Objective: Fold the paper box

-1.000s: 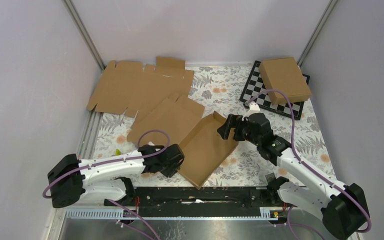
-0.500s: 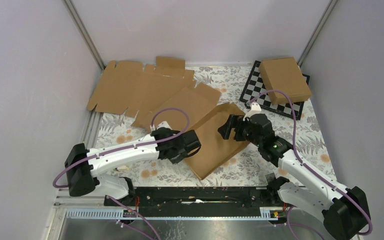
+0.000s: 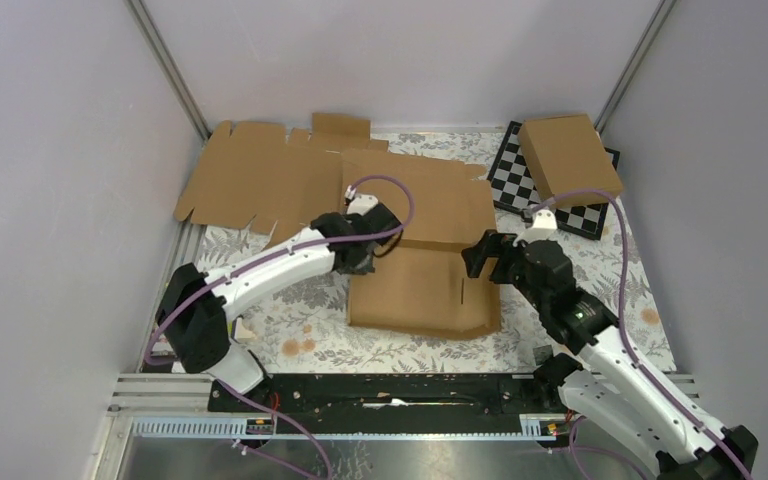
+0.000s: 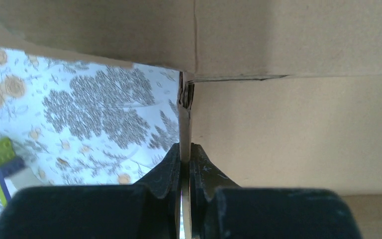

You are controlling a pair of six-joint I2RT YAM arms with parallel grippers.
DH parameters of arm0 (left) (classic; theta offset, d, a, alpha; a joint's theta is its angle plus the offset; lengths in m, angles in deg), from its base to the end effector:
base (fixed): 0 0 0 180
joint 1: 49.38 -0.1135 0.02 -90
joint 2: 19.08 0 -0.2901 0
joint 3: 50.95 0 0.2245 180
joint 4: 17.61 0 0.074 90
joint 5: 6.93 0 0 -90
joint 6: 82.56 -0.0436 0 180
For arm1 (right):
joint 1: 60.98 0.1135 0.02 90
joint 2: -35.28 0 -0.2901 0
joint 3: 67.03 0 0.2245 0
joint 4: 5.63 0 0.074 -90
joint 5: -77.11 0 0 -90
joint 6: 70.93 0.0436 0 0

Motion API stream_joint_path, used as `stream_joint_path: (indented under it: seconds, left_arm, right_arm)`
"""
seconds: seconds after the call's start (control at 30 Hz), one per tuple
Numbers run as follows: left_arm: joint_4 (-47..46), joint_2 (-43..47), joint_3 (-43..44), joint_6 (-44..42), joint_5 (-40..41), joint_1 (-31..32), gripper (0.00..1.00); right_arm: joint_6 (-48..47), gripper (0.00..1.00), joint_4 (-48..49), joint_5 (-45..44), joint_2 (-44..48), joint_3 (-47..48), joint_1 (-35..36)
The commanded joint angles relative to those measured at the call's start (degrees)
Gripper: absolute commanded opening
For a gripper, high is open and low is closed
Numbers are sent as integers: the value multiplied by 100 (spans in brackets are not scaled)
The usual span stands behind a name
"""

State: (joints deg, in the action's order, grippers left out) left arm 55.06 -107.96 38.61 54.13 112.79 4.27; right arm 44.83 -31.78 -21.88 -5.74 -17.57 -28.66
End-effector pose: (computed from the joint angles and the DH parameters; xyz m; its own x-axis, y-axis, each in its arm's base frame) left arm 0.1795 -0.2074 0.2998 -0.8295 0.0610 -0.5551 0.0073 0.9951 0.0984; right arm 0.1175 0.0663 0.3012 -0.4064 0.2509 -0.8786 -0.2506 0.8941 0.3712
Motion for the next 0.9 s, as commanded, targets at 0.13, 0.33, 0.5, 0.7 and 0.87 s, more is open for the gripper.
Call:
stream_joint_path:
  seconds: [0.13,0.33,0.5,0.7,0.87]
  left_arm:
    - [-1594,-397,-433,-2653,-1275,-1220,0]
    - [-1374,-930,-205,-2550,-839,-1240,7]
    - [-1243,-1009,-156,-2337,-672,-1245,10]
    - [-1252,-658,-224,-2206,-709,-1267,41]
    - [-1287,-483,-318,-2194,-906,-1307,50]
  right_arm:
    - [609,99,-727,-454,-160,-214,19]
    - [1300,99,-892,-382,-939,-377,19]
    - [1607,85,-745,-601,-1282,-452,20]
    - [1729,58,-983,-716,-1478,-338,19]
    - [1681,29,-1052,-675,-1256,-400,20]
